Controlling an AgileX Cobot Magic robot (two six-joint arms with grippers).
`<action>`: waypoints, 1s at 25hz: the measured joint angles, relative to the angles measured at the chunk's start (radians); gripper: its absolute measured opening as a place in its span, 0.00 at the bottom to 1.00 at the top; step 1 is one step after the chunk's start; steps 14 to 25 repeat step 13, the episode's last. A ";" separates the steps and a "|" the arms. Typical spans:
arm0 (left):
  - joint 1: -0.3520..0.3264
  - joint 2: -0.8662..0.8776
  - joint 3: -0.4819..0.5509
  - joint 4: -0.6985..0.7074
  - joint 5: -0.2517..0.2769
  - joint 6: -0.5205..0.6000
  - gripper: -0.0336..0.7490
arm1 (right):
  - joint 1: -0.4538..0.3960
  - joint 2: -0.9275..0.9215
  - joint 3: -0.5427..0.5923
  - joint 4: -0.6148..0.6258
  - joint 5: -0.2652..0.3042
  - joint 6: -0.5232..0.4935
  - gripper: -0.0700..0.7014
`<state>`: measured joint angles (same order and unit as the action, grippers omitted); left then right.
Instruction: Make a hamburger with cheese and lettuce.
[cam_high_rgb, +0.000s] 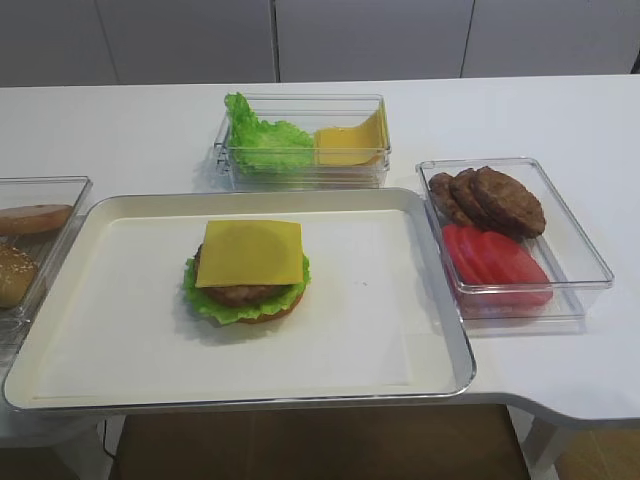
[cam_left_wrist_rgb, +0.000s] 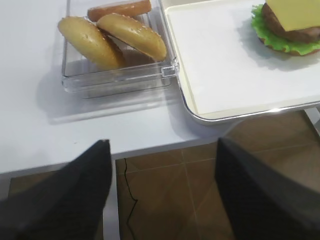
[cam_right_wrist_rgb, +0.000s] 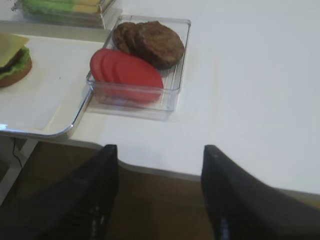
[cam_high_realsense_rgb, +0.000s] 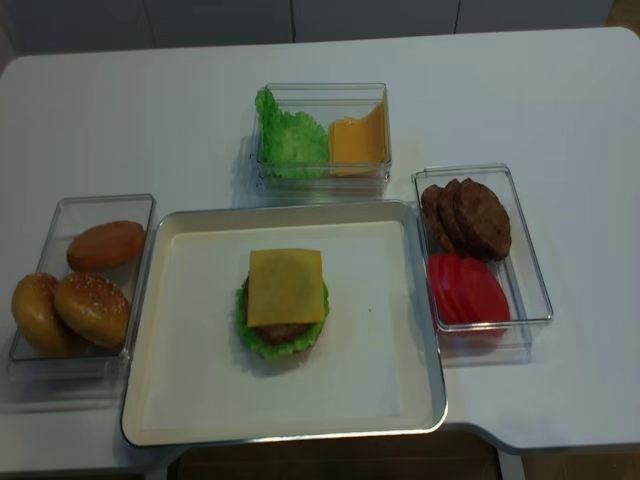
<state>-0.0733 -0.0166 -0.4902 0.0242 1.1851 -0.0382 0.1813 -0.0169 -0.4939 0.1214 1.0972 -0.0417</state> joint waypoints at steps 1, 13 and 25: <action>0.000 0.000 0.000 0.000 0.000 0.000 0.66 | 0.000 0.000 0.008 0.000 0.010 0.000 0.64; 0.000 0.000 0.000 0.000 0.000 0.000 0.66 | -0.001 0.000 0.017 0.002 0.020 0.000 0.64; 0.000 0.000 0.000 0.000 0.000 0.000 0.66 | -0.001 0.000 0.017 0.002 0.020 0.000 0.64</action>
